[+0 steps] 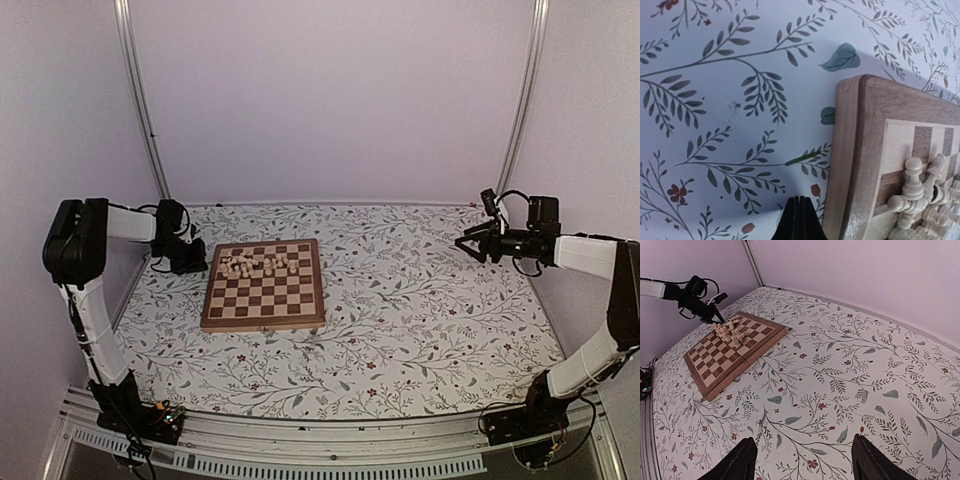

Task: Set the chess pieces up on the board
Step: Move the chessboard to the center of the board.

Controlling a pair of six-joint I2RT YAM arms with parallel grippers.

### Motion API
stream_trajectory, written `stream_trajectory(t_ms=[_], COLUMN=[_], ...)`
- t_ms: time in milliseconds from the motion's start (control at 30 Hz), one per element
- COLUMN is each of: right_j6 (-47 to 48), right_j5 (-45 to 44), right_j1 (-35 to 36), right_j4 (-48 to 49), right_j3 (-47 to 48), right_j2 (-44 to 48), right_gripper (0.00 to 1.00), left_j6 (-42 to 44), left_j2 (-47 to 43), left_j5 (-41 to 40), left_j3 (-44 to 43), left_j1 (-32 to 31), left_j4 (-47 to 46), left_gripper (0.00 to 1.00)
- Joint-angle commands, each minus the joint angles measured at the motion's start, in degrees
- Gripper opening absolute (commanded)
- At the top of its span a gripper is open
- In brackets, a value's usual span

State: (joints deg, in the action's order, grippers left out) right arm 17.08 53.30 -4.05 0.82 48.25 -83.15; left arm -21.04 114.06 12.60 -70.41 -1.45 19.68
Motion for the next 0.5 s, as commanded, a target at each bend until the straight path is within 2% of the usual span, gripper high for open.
stream_trajectory(t_ms=[0, 467], right_j6=[2.17, 4.94], right_j5=[0.54, 1.8], right_j1=[0.71, 0.78], right_j4=[-2.24, -4.82], right_j3=[1.68, 2.58], right_j2=[-2.19, -4.27], right_gripper=[0.67, 0.66], left_j6=[1.61, -1.31], left_j2=[-0.1, -1.14], left_j5=[3.66, 6.44], left_j3=[0.37, 3.09], left_j1=[-2.3, -15.81], left_j4=[-2.95, -4.05], left_gripper=[0.0, 0.0])
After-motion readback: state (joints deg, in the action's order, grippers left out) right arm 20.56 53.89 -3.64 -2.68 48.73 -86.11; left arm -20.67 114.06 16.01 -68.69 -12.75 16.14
